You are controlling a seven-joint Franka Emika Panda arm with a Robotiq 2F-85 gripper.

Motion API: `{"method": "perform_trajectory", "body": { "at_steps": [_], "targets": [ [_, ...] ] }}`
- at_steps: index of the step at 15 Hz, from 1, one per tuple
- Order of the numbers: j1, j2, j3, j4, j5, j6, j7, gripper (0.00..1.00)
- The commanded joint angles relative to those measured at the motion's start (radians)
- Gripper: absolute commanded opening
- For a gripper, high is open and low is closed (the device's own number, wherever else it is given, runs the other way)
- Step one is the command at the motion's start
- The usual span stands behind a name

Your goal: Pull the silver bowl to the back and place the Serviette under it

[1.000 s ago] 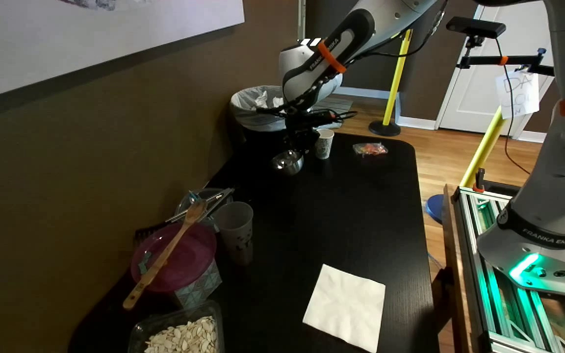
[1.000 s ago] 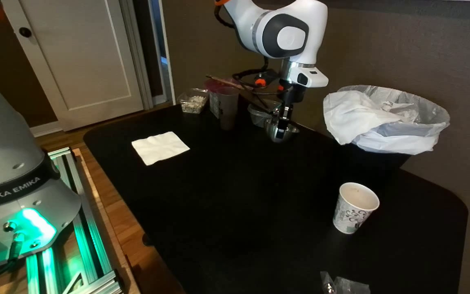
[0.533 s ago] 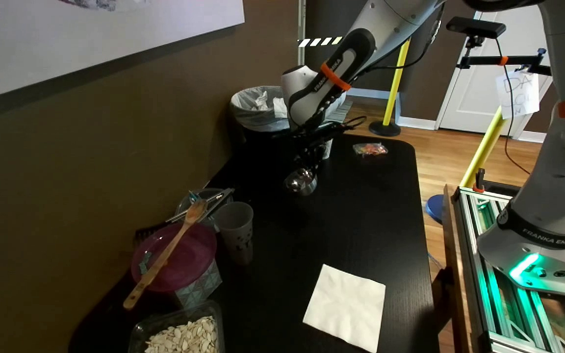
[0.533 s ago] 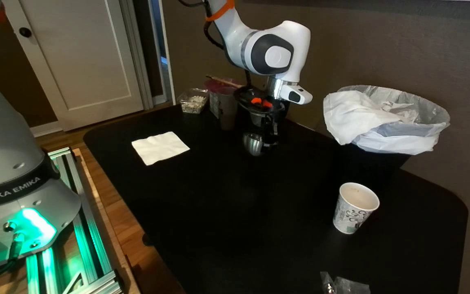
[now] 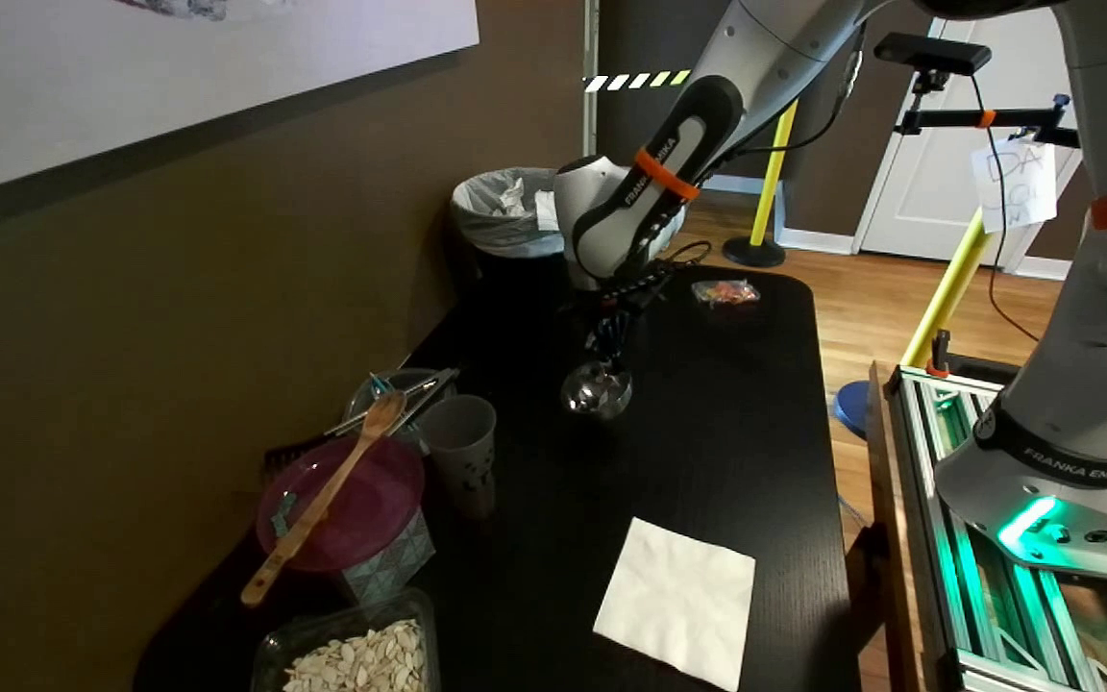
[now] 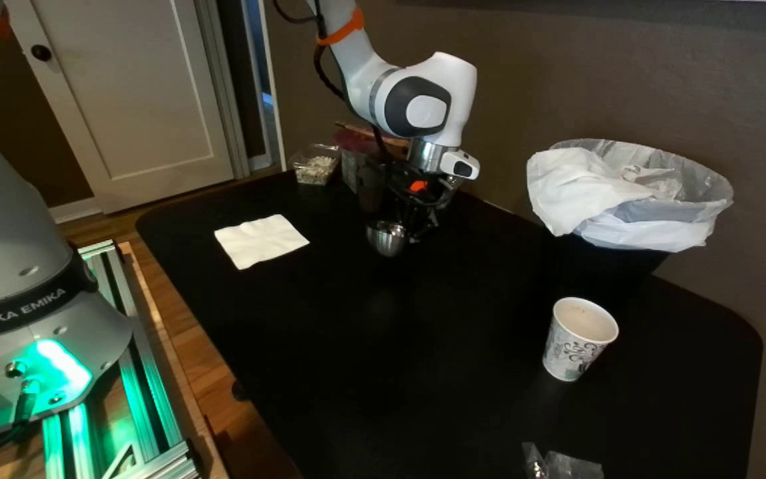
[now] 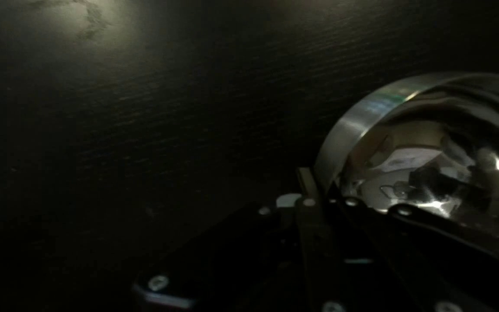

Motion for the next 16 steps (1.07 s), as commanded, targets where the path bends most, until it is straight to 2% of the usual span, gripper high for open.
{"method": "perform_trajectory", "body": {
  "at_steps": [1,5,7,10,13,16],
  "targets": [
    [-0.043,-0.034,0.090,-0.044,0.041,0.056,-0.175,0.01],
    [-0.142,0.009,0.219,-0.001,0.188,0.092,-0.418,0.01],
    [-0.179,0.033,0.254,0.020,0.237,0.091,-0.511,0.01],
    [-0.210,0.072,0.262,0.045,0.242,0.082,-0.600,0.01],
    [-0.206,0.122,0.241,0.077,0.225,0.103,-0.601,0.01],
    [-0.204,0.156,0.248,0.092,0.221,0.133,-0.590,0.01]
  ]
}}
